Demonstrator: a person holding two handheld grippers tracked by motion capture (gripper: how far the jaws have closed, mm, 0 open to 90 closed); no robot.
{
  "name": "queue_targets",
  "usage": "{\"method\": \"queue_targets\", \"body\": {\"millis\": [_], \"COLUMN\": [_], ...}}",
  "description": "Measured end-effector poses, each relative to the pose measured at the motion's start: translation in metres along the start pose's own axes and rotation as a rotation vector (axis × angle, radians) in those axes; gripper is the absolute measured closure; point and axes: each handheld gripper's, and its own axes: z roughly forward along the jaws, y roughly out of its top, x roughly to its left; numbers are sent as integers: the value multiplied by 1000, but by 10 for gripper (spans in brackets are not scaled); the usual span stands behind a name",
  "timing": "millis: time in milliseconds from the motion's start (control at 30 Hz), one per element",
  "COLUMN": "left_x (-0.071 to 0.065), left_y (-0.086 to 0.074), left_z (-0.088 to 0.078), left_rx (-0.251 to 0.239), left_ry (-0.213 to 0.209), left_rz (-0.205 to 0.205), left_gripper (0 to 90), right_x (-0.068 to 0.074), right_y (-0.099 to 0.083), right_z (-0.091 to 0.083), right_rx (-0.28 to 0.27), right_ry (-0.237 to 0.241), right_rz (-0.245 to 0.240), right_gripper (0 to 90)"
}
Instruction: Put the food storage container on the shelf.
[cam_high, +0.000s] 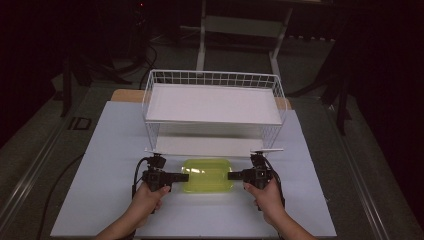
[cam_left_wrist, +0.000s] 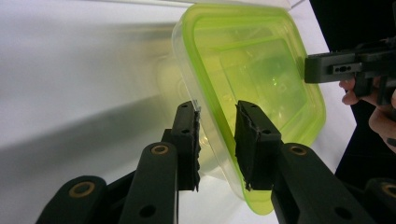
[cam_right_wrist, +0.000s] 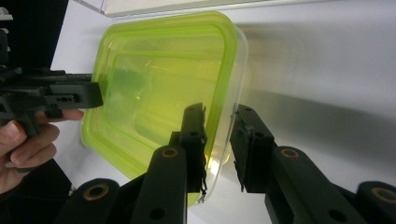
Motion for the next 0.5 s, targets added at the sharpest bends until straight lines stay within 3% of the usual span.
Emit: {"method": "queue_targets", "body": {"millis": [500], "left_x": [-7], "left_y": [-2], "left_z": [-5], "left_rx": [-36], "left_ry": [8], "left_rz": [2], "left_gripper": [771], "right_x": [7], "right_y": [-4], "right_z": [-4], "right_rx": [-23], "right_ry": [-13], "right_rz": [2], "right_gripper": [795]}}
